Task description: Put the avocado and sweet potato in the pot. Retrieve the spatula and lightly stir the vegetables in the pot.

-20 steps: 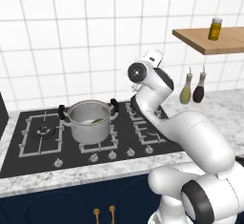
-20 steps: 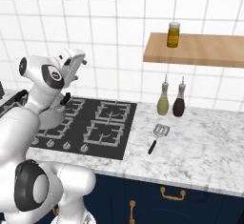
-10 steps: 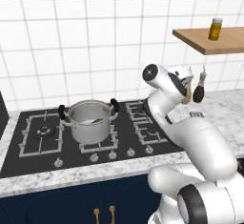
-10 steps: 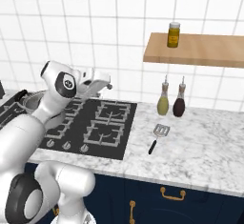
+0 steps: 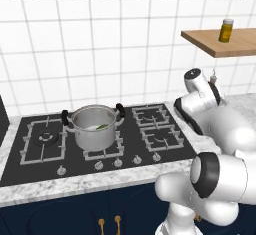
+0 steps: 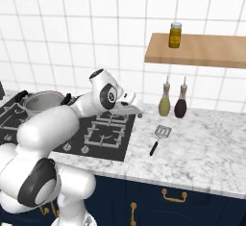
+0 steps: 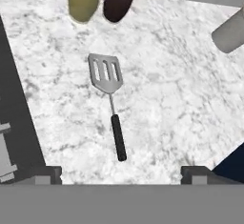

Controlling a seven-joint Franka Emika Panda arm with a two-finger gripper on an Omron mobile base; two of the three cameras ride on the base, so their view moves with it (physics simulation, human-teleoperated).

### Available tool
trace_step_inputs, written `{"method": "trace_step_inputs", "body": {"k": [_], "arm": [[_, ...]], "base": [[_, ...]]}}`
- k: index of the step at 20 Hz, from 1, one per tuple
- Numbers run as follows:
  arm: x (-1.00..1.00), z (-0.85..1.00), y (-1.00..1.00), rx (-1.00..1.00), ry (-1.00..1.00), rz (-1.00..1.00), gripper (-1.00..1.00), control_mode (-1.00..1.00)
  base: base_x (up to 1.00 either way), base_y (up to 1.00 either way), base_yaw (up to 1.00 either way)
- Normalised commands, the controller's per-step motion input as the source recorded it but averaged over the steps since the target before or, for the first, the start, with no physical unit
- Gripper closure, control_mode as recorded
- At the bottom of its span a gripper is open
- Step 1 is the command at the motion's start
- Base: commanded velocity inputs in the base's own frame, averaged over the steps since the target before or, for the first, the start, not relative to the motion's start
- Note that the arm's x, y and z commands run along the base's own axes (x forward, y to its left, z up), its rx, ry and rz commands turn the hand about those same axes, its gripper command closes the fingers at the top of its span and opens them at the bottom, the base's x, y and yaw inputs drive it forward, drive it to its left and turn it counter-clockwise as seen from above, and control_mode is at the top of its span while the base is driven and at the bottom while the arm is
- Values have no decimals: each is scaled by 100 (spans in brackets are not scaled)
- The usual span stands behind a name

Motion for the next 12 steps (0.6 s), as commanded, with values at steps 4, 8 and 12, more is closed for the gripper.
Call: {"method": "trace_step_inputs", "body": {"k": [4,8,12], "arm": [[-19,-59,-91,16,10,3,-100,-100],[-33,-59,-32,17,3,3,-100,-100],[15,-54,-3,19,10,23,-100,-100]], "base": [[0,0,0],[0,0,0],[0,0,0]]}}
